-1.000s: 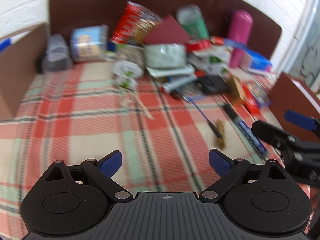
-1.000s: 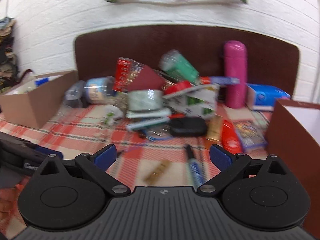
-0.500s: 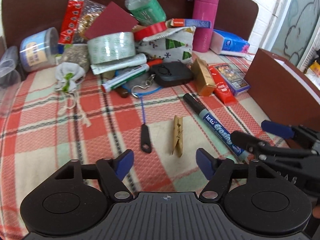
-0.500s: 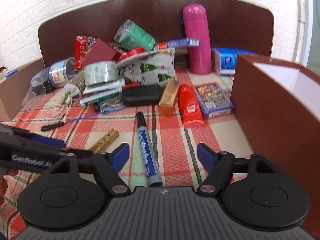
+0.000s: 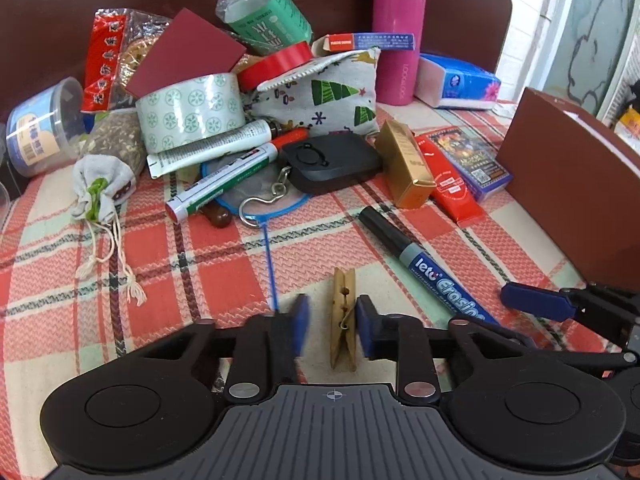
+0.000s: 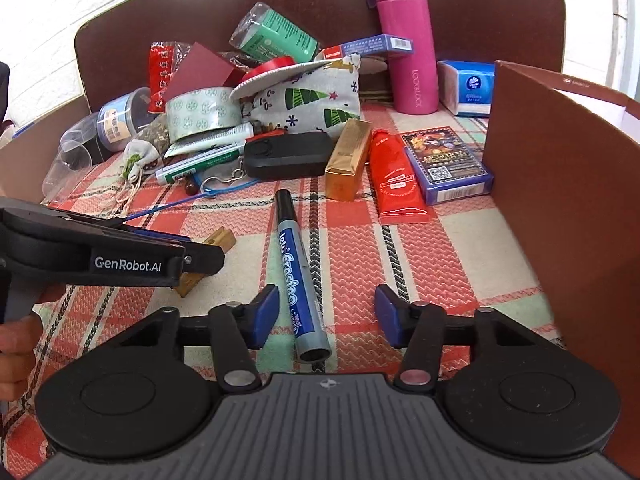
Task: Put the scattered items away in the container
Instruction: 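Grasp wooden clothespin with left tool while right tool grasps blue marker, then lift clothespin with left tool while right tool lifts blue marker toward box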
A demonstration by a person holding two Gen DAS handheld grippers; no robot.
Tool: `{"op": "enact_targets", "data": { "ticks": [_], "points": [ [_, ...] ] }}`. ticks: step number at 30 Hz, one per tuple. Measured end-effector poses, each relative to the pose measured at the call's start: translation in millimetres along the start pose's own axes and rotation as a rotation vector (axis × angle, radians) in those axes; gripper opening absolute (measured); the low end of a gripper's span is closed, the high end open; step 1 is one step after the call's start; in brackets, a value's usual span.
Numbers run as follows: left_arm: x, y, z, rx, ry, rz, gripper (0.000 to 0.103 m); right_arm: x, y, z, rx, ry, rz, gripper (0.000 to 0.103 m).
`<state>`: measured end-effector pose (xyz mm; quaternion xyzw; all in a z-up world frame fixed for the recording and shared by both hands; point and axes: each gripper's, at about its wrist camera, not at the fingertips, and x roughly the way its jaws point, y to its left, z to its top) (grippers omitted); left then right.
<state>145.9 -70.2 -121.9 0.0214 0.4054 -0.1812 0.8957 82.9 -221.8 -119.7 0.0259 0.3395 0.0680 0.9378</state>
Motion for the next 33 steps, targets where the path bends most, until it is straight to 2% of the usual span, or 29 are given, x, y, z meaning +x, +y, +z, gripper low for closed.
{"op": "enact_targets", "data": {
  "ticks": [1,3,6,13,17,18,21,25,28,32,33],
  "points": [
    [-0.7,1.0,-0.5,-0.005,0.002,-0.003,0.008,0.4,0.7,0.4,-0.006,0.004,0.006,0.045],
    [-2.6,3.1,-1.9,-0.014,0.007,-0.01,0.008,1.3,2.2,1.2,-0.019,0.012,0.019,0.023],
    [-11.3,4.6,-8.5,-0.016,0.015,-0.024,0.008,-0.9,6.6,2.4,-0.043,0.041,0.048,0.018],
    [-47.8,15.4,-40.7,-0.007,0.038,-0.042,0.008,-20.9,31.4,-13.4,-0.119,0.081,0.15,0.018],
    [-72.6,24.2,-65.5,0.003,0.055,-0.021,0.008,-38.5,49.1,-28.2,-0.171,0.104,0.224,0.018],
    [-77.9,26.1,-71.1,0.004,0.058,-0.014,0.013,-41.6,52.6,-30.5,-0.182,0.106,0.231,0.021],
    [-83.9,31.3,-77.8,-0.021,0.052,-0.009,0.032,-41.8,61.3,-31.5,-0.194,0.098,0.221,0.025],
    [-82.1,30.4,-77.5,-0.029,0.039,-0.006,0.035,-33.9,69.7,-23.9,-0.193,0.103,0.202,0.028],
    [-80.8,26.5,-78.7,-0.004,0.033,0.01,0.041,-27.3,71.3,-20.3,-0.185,0.107,0.203,0.034],
    [-79.1,21.4,-80.3,0.03,0.025,0.032,0.038,-20.6,70.5,-18.8,-0.171,0.109,0.195,0.037],
    [-78.7,20.1,-80.7,0.038,0.023,0.038,0.033,-19.5,70.8,-18.8,-0.174,0.108,0.196,0.037]
  ]
}}
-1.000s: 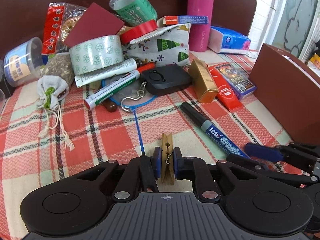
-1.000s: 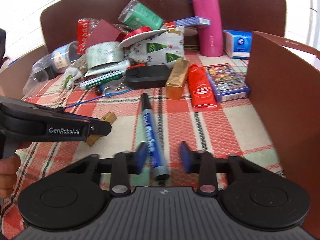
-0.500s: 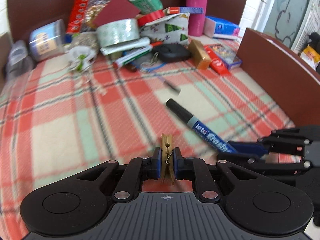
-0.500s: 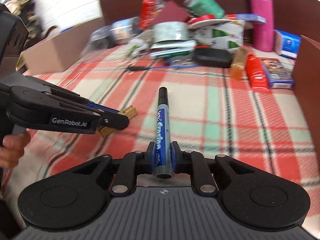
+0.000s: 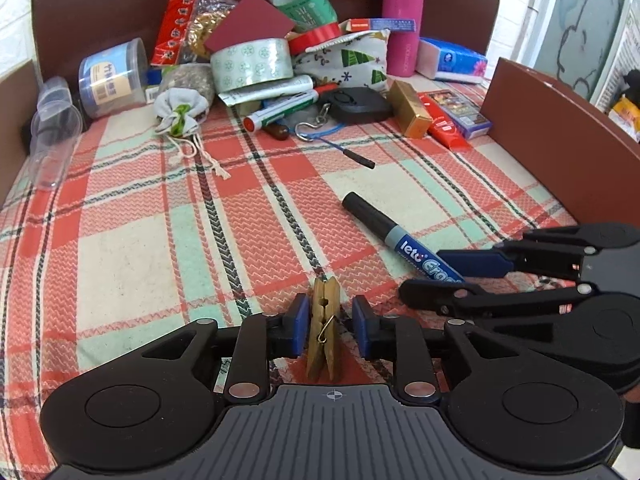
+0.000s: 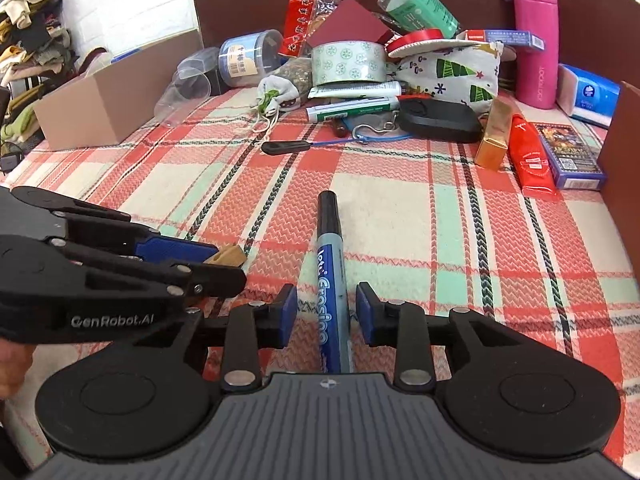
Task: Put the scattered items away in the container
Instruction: 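Lift clothespin with left tool while right tool lifts blue marker toward box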
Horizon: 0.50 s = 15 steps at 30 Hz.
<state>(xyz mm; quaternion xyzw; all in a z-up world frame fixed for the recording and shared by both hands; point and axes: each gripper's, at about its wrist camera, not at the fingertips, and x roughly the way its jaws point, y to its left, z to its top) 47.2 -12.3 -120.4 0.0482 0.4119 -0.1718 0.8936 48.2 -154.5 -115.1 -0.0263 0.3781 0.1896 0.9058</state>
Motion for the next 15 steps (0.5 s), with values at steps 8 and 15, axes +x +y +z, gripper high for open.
{"op": "enact_targets", "data": {
  "ticks": [8,15],
  "points": [
    [-15.6,7.7,-7.7,-0.025,-0.006,0.0,0.007,-8.4,3.7,1.1,0.048,0.012,0.049,0.018],
    [-56.5,47.1,-10.6,-0.135,-0.083,0.022,0.007,-21.1,36.7,11.9,0.011,-0.02,0.158,0.018]
  ]
}}
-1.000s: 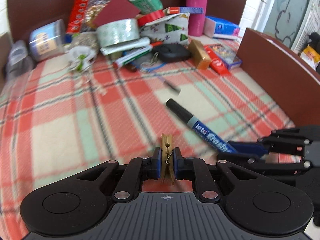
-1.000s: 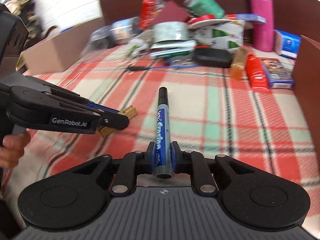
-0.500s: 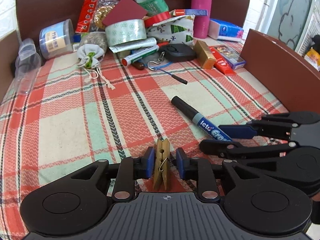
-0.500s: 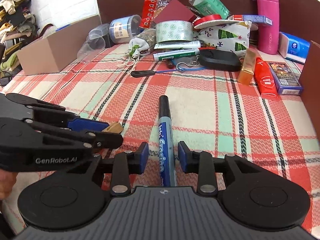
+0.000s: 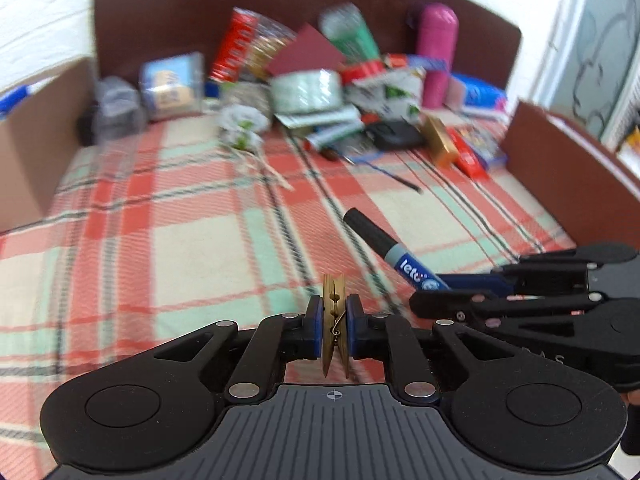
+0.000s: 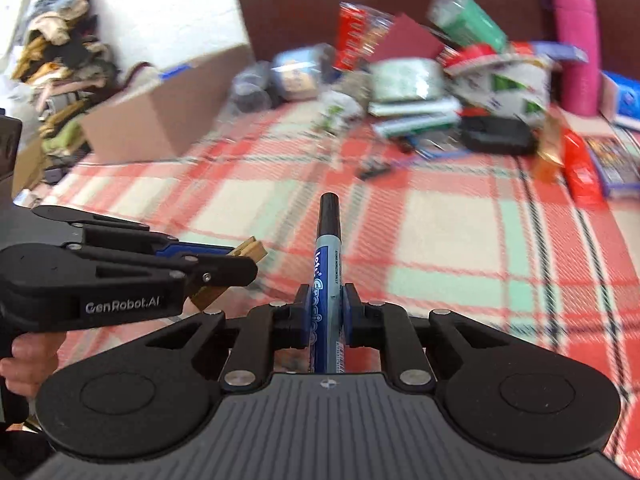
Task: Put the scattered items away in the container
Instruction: 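Lift clothespin with left tool while right tool lifts blue marker toward box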
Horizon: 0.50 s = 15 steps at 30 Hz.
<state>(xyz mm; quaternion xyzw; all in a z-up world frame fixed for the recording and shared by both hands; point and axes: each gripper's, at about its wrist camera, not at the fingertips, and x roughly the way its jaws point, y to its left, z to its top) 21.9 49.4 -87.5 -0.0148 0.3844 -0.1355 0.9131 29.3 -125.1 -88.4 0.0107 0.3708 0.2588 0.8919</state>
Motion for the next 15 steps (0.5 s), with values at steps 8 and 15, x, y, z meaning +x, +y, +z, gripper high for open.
{"op": "enact_targets", "data": {
  "ticks": [8,15],
  "points": [
    [-53.2,60.2,21.6,-0.108,-0.122,0.077,0.007,10.5,54.3,59.4,-0.099,-0.042,0.196,0.018],
    [-98.1,127.5,57.8,-0.209,-0.25,0.18,0.007,32.5,118.7,139.4,-0.226,-0.062,0.323,0.018]
  ]
}}
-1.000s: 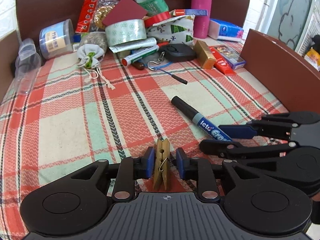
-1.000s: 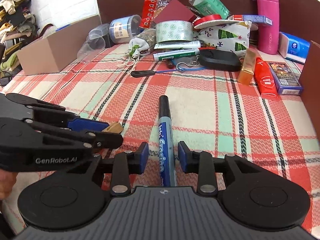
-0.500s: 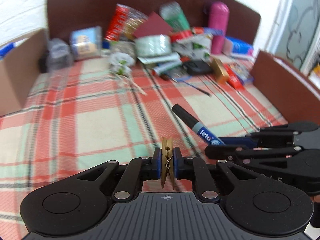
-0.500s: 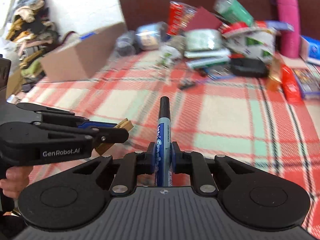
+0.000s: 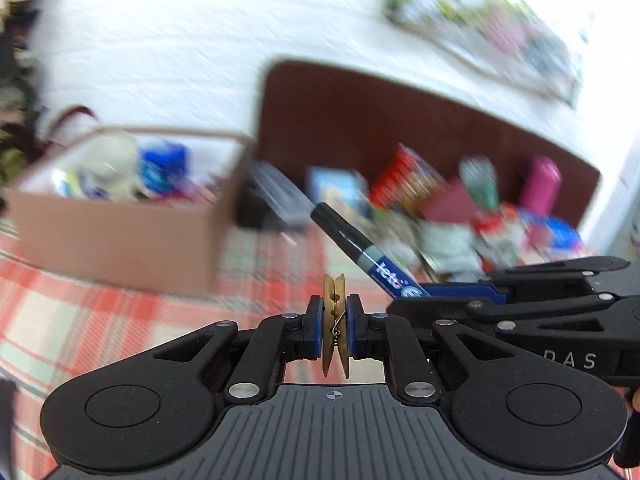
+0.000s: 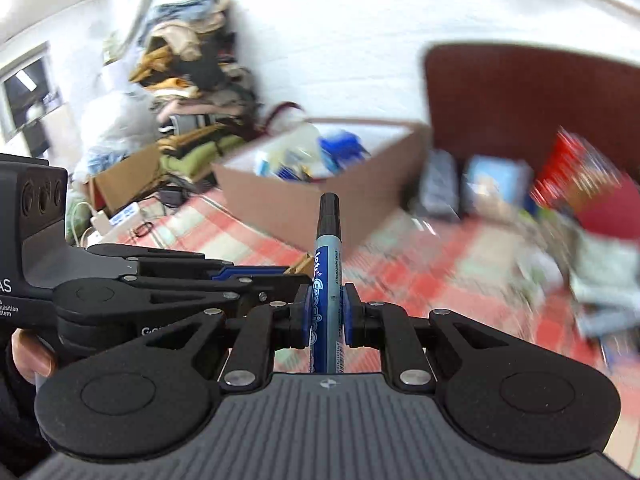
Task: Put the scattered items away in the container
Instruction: 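Lift clothespin with left tool while right tool lifts blue marker toward box, then release clothespin into box with left tool while right tool drops blue marker there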
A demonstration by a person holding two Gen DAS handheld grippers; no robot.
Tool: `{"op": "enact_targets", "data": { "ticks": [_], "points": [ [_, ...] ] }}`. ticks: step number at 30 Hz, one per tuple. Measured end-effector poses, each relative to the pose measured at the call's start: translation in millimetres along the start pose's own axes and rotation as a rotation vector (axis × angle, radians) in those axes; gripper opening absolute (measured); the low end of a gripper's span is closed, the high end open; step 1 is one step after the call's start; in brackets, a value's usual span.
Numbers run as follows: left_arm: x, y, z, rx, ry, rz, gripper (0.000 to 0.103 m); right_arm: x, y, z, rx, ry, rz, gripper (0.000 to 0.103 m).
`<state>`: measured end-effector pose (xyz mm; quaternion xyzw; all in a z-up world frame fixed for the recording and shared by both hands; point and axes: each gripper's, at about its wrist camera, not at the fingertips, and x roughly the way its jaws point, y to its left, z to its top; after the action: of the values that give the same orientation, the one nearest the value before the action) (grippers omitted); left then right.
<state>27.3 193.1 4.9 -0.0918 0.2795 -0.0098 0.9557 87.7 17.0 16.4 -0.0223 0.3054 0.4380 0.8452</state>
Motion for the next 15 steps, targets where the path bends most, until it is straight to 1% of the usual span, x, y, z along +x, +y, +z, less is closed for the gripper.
{"op": "enact_targets", "data": {
  "ticks": [4,7,11,14,15],
  "points": [
    [-1.2,40.4,41.3,-0.052,-0.058,0.075,0.007,33.0,16.2,51.3,-0.057,0.002,0.019,0.018],
    [7.6,75.1,72.2,-0.093,-0.071,0.12,0.007,64.0,21.2,85.6,-0.07,0.005,0.009,0.017],
    [31.8,121.1,109.3,-0.16,-0.052,0.173,0.007,108.5,23.3,126.0,-0.064,0.001,-0.023,0.017],
    [54.5,147.5,128.0,-0.172,-0.027,0.215,0.007,141.8,24.8,156.2,-0.06,-0.002,-0.047,0.017],
    [63.7,153.9,131.5,-0.177,-0.014,0.225,0.007,153.3,22.6,160.9,-0.049,0.005,-0.065,0.017]
  ]
}}
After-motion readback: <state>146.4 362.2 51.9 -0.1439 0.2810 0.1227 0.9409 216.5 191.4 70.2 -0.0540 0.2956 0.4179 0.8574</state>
